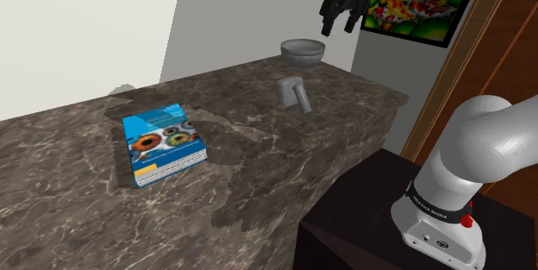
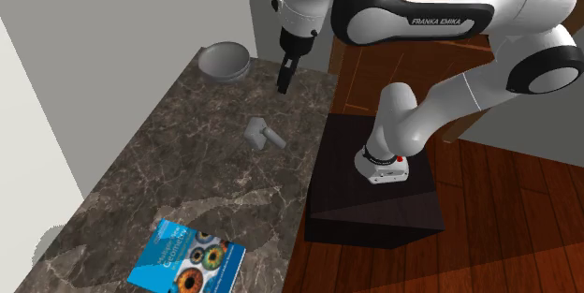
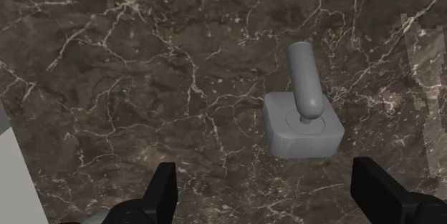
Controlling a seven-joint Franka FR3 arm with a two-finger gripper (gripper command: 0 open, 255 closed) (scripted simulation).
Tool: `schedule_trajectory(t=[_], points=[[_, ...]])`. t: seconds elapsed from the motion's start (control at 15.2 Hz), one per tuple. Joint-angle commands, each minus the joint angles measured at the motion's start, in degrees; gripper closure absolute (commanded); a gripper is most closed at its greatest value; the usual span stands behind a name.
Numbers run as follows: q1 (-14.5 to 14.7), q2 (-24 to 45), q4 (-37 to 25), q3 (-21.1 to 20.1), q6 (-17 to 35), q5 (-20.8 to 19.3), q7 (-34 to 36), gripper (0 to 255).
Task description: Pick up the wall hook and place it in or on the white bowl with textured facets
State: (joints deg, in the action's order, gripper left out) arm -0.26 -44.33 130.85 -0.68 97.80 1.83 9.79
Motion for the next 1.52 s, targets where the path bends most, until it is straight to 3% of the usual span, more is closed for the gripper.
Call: schedule_trajectory(t=[0.0,0.73,1.25,1.45], points=[[0.00,0.00,0.00,0.00,0.00,0.00,0.00,0],[3.43,8.55,11.16,-6.60,19.06,2.95,3.45,0],[3.46,11.10,15.21,-7.13,25.66,3.16,3.49,0],[3.46,11.10,15.21,-7.13,25.66,3.16,3.49,0]])
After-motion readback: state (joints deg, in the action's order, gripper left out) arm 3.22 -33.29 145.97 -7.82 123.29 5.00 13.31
